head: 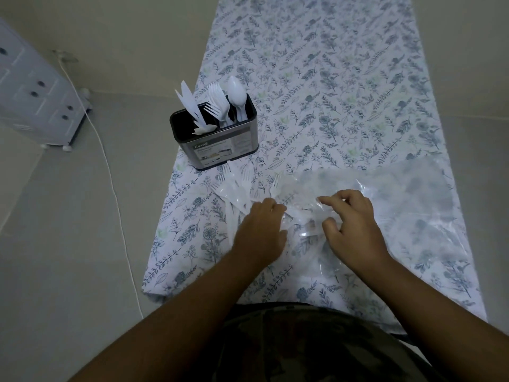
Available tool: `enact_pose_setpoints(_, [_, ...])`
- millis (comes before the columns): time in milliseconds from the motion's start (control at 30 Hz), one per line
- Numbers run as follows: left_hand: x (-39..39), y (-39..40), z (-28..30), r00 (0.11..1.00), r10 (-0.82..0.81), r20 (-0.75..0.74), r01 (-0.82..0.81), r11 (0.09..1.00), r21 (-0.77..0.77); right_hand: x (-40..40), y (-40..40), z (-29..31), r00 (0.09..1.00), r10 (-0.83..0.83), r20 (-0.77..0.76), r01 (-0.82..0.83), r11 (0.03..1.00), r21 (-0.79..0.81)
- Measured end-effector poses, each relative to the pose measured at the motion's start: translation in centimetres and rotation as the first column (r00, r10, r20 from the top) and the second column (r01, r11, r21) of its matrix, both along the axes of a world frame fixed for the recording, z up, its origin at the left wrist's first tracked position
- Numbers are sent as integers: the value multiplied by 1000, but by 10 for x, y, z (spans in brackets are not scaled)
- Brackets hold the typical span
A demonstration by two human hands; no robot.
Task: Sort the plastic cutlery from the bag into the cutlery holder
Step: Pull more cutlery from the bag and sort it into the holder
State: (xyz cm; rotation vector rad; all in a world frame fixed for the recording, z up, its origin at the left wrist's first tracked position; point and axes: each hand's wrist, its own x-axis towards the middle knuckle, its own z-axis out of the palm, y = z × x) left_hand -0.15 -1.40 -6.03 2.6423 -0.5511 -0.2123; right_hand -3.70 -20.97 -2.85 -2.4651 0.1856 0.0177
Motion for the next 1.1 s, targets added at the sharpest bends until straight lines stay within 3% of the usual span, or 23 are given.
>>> enact_pose_setpoints(200, [17,-17,-16,999,-47,14,42,971,234,-1,-3,2,994,19,-108,-21,1000,-15])
enact_pose_setpoints(567, [17,-25,-10,966,-252,57,221,920,324,-2,-2,-2,991,-21,-130,22,1000,2])
enact_pose_setpoints(667, [18,-21,-13,968,-242,62,218,939,267,-1,-3,-2,991,-33,-131,34,999,1])
enact_pose_setpoints(767, [18,-8,-23,979,-193,68,186,979,88,0,-4,-2,990,-46,-131,49,999,20])
enact_pose_setpoints(1000, [19,15,-15,980,-181,83,192,969,-155,2,-1,-1,989,-53,-134,61,996,58])
enact_pose_setpoints(1100, [19,12,0,997,-54,51,68,940,-335,3,1,-1,989,-49,-138,59,996,65])
